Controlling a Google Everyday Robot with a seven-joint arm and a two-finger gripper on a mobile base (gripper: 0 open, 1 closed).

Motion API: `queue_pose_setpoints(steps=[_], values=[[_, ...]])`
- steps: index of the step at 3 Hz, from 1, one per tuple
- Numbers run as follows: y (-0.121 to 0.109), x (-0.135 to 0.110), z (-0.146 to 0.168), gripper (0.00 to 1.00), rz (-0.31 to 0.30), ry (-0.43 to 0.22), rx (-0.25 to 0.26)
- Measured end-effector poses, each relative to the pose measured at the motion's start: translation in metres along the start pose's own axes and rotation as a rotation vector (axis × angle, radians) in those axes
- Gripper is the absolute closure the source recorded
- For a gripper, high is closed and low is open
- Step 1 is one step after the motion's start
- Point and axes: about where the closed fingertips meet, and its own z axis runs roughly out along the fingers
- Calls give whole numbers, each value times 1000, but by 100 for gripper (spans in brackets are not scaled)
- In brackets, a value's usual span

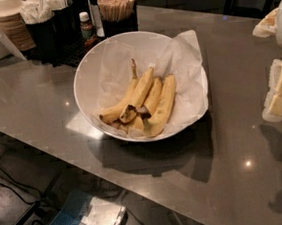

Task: Pick banana from white bowl

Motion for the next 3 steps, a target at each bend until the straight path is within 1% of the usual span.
queue_pose_setpoints(steps=[1,2,3], values=[[0,0,0,0,0,0,0],[1,-14,-5,0,-86,-61,-1],[1,-14,-5,0,-86,-61,-1]])
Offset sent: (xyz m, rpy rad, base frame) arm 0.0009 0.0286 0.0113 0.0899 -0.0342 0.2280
